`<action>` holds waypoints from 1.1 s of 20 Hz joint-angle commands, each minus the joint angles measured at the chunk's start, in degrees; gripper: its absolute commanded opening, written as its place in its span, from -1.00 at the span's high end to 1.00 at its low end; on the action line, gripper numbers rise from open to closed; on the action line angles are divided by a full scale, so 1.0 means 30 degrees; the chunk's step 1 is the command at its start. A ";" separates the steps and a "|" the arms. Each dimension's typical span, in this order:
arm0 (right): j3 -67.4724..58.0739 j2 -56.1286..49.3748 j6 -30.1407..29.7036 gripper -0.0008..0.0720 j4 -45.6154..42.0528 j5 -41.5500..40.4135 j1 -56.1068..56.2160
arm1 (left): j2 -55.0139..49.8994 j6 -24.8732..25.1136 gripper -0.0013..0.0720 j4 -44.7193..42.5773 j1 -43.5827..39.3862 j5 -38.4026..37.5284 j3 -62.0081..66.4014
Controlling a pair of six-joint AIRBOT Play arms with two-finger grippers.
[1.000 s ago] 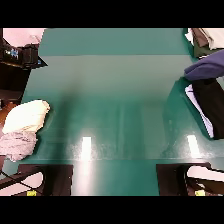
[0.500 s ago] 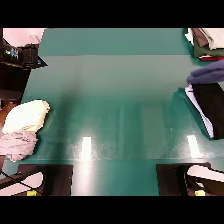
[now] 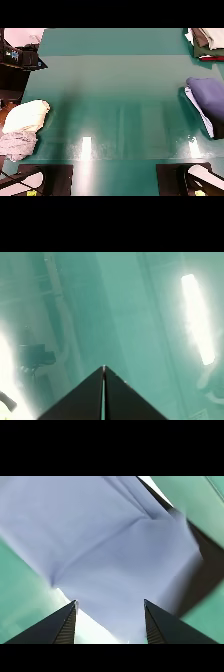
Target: Fold the shirts.
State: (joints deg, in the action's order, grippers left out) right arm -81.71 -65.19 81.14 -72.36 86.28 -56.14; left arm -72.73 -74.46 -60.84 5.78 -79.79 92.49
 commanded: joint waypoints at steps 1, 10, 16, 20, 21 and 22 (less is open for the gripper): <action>0.2259 0.0976 0.0313 -0.37 -0.1326 0.0219 -0.1202 | 0.0000 0.0401 0.91 0.0000 0.0007 -0.0095 0.0000; 0.5246 0.2514 0.0291 0.11 0.8750 -0.0889 0.4532 | 0.0022 0.0204 0.91 0.0073 0.0007 -0.0699 0.0000; 0.5209 0.2514 0.0284 0.94 0.8692 -0.2681 1.1985 | 0.0022 0.0204 0.91 0.0073 0.0007 -0.0393 0.0000; 0.5209 0.2514 0.0284 0.94 0.8087 -0.3971 1.4331 | 0.0022 0.0204 0.91 0.0073 0.0007 -0.0262 0.0007; 0.5217 0.2506 0.0284 0.94 0.8080 -0.3993 1.4506 | 0.0022 0.0204 0.91 0.0073 0.0007 -0.0138 0.0000; 0.5209 0.2506 0.0284 0.94 0.8087 -0.3978 1.4535 | 0.0022 0.0204 0.91 0.0073 0.0007 -0.0022 0.0000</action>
State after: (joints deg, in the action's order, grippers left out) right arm -66.11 -57.71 82.00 -47.62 76.14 -15.68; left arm -72.71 -73.82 -60.60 5.78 -80.62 92.49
